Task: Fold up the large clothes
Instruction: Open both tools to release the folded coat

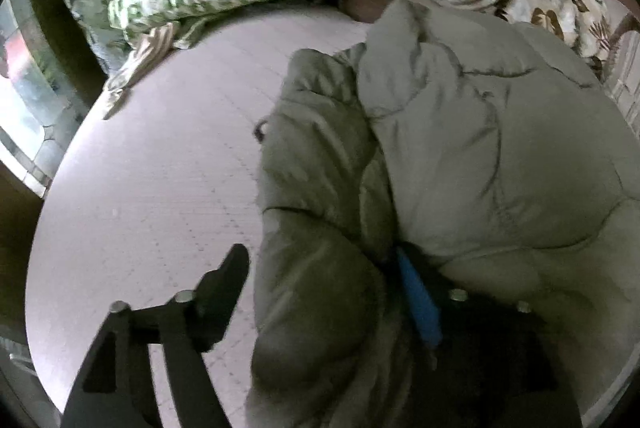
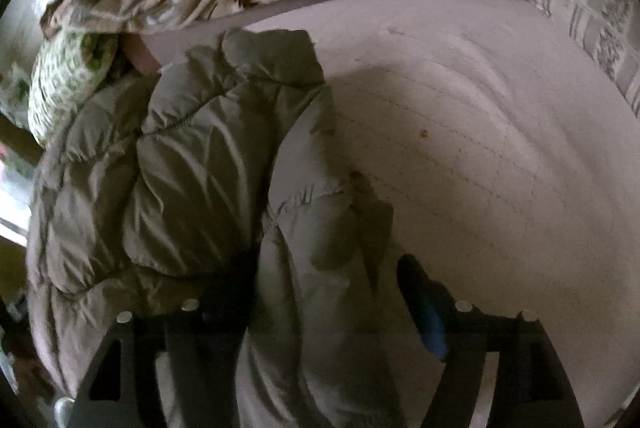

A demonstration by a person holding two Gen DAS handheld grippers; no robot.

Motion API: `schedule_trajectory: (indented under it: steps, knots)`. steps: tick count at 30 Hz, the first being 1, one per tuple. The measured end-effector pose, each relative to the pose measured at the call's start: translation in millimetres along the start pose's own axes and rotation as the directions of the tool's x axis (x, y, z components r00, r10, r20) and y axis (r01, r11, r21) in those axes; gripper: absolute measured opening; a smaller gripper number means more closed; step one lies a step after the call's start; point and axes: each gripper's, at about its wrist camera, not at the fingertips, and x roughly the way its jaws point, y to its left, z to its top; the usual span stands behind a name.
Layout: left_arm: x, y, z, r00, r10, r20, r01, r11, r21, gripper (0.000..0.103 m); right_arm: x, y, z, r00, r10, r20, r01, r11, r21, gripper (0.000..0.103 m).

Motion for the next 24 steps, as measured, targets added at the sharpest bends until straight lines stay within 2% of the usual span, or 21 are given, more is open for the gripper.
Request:
schedule_trajectory:
  steps: [4,8,12,19,24]
  knots:
    - [-11.2,4.3,-2.2,1.000,-0.023,0.001,0.023,1.000,-0.003,0.078,-17.6,-3.1,0.0,0.999,0.008,0.037,-0.008,1.000,0.007,0.094]
    - [-27.1,1.3,-5.0,0.999,0.007,0.031,-0.008,0.999,0.037,0.079,-41.7,1.4,2.7,0.997,0.036,0.072,-0.036,0.999,0.007,0.096]
    - [-43.3,-3.5,-10.0,0.998,0.032,0.060,-0.035,0.998,0.059,0.079,-70.2,13.3,-0.8,0.993,0.031,0.111,-0.030,1.000,-0.006,0.100]
    - [-67.3,2.9,-18.2,0.996,0.020,0.088,-0.021,1.000,0.007,0.080,-98.5,17.8,-11.7,0.987,-0.007,0.158,0.011,1.000,-0.024,0.102]
    - [-81.9,1.2,-25.7,0.995,0.056,0.081,-0.055,0.998,-0.020,0.080,-118.6,21.4,-24.9,0.982,-0.007,0.190,0.009,1.000,-0.011,0.103]
